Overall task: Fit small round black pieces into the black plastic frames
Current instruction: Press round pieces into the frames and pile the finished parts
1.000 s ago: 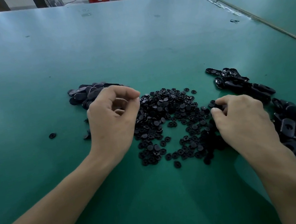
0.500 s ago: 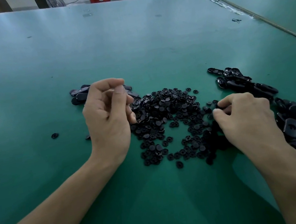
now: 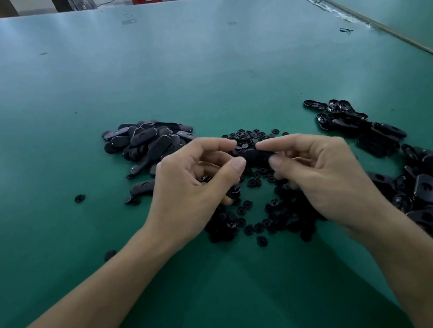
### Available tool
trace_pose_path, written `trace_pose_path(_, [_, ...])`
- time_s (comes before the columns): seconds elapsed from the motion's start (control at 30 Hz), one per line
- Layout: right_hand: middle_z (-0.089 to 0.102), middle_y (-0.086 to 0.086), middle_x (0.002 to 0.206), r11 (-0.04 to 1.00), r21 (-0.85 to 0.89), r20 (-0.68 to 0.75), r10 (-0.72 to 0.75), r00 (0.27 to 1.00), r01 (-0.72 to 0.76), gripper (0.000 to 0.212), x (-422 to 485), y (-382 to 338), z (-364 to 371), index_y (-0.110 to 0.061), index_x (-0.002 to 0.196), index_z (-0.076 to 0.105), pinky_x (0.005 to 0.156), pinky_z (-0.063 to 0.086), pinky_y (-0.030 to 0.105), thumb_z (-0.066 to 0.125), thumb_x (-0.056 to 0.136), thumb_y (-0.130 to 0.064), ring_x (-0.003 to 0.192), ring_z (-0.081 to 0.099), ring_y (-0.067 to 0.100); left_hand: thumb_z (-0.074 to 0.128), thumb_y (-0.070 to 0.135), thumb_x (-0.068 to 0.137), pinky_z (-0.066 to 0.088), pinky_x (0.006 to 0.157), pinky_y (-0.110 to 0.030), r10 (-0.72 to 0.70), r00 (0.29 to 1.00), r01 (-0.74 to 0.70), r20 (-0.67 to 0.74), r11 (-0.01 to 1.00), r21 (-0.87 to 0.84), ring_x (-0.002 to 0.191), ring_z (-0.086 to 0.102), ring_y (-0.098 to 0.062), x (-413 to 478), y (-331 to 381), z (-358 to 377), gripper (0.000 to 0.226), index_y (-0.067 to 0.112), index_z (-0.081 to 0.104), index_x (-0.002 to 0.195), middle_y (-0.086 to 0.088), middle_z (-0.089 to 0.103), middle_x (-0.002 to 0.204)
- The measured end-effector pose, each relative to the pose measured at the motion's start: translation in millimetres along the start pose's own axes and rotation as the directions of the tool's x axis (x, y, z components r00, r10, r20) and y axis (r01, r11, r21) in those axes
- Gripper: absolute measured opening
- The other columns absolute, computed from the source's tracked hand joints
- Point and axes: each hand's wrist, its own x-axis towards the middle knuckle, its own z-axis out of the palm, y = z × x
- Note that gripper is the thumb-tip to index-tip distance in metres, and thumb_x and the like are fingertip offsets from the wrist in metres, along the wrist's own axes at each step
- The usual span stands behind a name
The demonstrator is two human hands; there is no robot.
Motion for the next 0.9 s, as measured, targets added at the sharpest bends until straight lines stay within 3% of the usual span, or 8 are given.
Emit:
trace_pose_path(0.2, [0.073,-0.004,0.078,0.985,0.171,0.056,0.006,0.998,-0.015,0.019,-0.9,0.5,7.9,-0.02,0.092,0.073,0.067,0.049,0.014,0.072,0.087,-0.001,0.072,0.065,0.003,0.077,0.01,0.085,0.057,0.056,-0.024,-0.024,0.999,0.025,0.042,0.999,-0.042,0.07,0.074,-0.02,2.0,-1.5,-2.7,0.014,0.018,0.073,0.096,-0.004,0.075,0.08])
trace_pose_path(0.4, [0.076,-0.005,0.083,1.0,-0.014,-0.031,-0.023,0.999,0.023,0.012,-3.4,3.1,11.8,-0.023,0.091,0.075,0.074,0.055,0.019,0.079,0.084,-0.014,0.077,0.071,0.009,0.073,0.002,0.087,0.056,0.058,-0.02,-0.023,0.998,0.027,0.054,0.996,-0.084,0.067,0.073,-0.015,2.4,-0.1,-3.6,0.015,0.015,0.073,0.095,-0.006,0.075,0.076])
trace_pose_path(0.5, [0.075,-0.008,0.078,0.994,-0.102,-0.064,-0.056,0.996,0.05,0.004,-4.1,3.8,12.3,-0.024,0.086,0.074,0.07,0.055,0.02,0.078,0.085,-0.023,0.072,0.07,0.009,0.072,0.003,0.088,0.059,0.06,-0.024,-0.013,0.999,0.017,0.039,0.995,-0.1,0.07,0.074,-0.017,3.3,-0.5,-4.2,0.014,0.017,0.074,0.093,-0.005,0.075,0.076])
trace_pose_path(0.7, [0.076,-0.006,0.079,0.999,-0.024,-0.086,-0.044,0.995,0.042,0.009,-4.3,2.0,13.9,-0.024,0.09,0.074,0.079,0.058,0.032,0.076,0.087,-0.016,0.078,0.073,0.013,0.071,0.003,0.089,0.06,0.062,-0.025,-0.029,0.998,0.034,0.047,0.993,-0.114,0.072,0.076,-0.019,3.7,-0.2,-5.1,0.012,0.014,0.073,0.096,-0.006,0.077,0.079])
trace_pose_path(0.77, [0.075,-0.009,0.078,0.993,-0.099,-0.112,-0.069,0.991,0.058,0.01,-5.4,3.1,13.7,-0.026,0.093,0.073,0.075,0.059,0.029,0.075,0.088,-0.018,0.076,0.072,0.011,0.071,0.0,0.089,0.06,0.061,-0.025,-0.022,0.999,0.025,0.031,0.993,-0.112,0.071,0.076,-0.018,3.9,-1.1,-4.8,0.015,0.013,0.072,0.096,-0.004,0.076,0.079])
trace_pose_path(0.83, [0.072,-0.014,0.072,0.955,-0.284,-0.14,-0.135,0.981,0.09,0.008,-6.9,4.2,12.9,-0.028,0.092,0.073,0.067,0.054,0.019,0.075,0.088,-0.021,0.073,0.068,0.002,0.069,-0.004,0.09,0.059,0.061,-0.024,-0.025,1.0,0.023,-0.009,0.99,-0.14,0.069,0.074,-0.017,4.6,-2.4,-4.3,0.017,0.012,0.072,0.095,-0.004,0.075,0.077])
trace_pose_path(0.9, [0.067,-0.016,0.075,0.879,-0.465,-0.093,-0.172,0.981,0.11,0.007,-8.0,5.1,12.7,-0.029,0.092,0.075,0.07,0.053,0.02,0.077,0.086,-0.024,0.075,0.064,0.002,0.068,-0.006,0.09,0.058,0.061,-0.023,-0.035,0.999,0.028,-0.039,0.985,-0.171,0.069,0.074,-0.017,5.7,-3.1,-4.5,0.018,0.01,0.071,0.094,-0.004,0.074,0.075])
